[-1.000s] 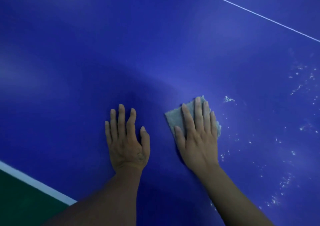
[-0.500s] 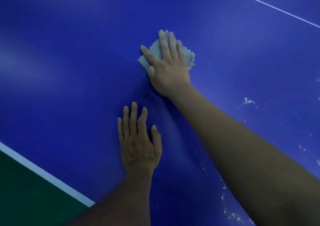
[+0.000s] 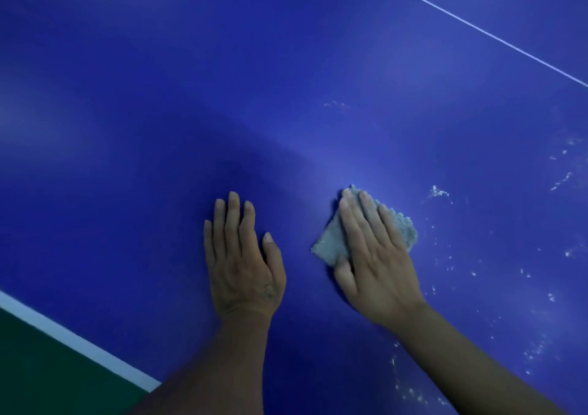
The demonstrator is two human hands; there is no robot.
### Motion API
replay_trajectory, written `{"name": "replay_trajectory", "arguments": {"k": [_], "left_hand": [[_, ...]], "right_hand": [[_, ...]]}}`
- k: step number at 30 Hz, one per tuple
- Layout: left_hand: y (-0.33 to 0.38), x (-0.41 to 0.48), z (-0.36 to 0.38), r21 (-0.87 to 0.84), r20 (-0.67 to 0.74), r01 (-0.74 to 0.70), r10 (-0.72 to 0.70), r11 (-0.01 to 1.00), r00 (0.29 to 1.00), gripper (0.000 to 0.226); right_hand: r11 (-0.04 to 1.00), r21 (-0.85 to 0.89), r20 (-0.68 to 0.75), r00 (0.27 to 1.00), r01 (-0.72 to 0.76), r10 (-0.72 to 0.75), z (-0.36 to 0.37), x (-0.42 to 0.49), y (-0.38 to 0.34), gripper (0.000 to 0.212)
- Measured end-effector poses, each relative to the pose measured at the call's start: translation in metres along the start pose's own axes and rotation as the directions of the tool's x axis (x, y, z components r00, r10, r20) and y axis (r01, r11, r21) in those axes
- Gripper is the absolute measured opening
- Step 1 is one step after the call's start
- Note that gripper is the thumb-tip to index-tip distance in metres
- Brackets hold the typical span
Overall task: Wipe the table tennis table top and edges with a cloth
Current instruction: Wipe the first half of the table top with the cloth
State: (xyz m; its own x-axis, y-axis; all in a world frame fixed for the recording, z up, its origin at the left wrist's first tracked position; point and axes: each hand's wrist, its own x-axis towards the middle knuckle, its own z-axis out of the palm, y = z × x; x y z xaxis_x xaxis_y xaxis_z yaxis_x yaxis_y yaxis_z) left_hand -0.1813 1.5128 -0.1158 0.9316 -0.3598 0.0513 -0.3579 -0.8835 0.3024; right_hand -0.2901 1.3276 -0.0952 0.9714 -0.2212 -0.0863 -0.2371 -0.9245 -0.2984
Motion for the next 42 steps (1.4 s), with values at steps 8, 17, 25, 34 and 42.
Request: {"name": "replay_trajectory", "arguments": {"k": [8,17,25,34,42], "left_hand": [[0.005,0.000,-0.006,0.033,0.065,0.022,-0.025,0.999,0.998,0.060],[0.005,-0.001,-0.006,-0.009,0.044,0.007,-0.007,1.000,0.999,0.059],[-0.002,-0.001,-0.003,-0.015,0.011,-0.039,0.039,0.999,0.999,0.056],[-0.005,0.004,-0.017,-0.173,0.076,-0.031,0.045,0.984,0.996,0.058],[-0.106,0.051,-0.034,-0.062,0.289,-0.675,0.661,0.735,0.693,0.071]], "right_hand": [[0.965,-0.093,-0.106,0.966,-0.245,0.235,0.009,0.171,-0.069,0.069],[0.952,-0.009,-0.184,0.937,-0.304,0.298,-0.004,0.144,0.009,0.076],[0.610,0.043,-0.108,0.604,-0.791,0.790,-0.038,0.013,0.099,0.081],[0.739,0.003,-0.222,0.720,-0.674,0.658,0.010,0.097,-0.065,0.072],[0.718,0.009,-0.165,0.708,-0.696,0.687,0.015,-0.063,-0.015,0.072]]}}
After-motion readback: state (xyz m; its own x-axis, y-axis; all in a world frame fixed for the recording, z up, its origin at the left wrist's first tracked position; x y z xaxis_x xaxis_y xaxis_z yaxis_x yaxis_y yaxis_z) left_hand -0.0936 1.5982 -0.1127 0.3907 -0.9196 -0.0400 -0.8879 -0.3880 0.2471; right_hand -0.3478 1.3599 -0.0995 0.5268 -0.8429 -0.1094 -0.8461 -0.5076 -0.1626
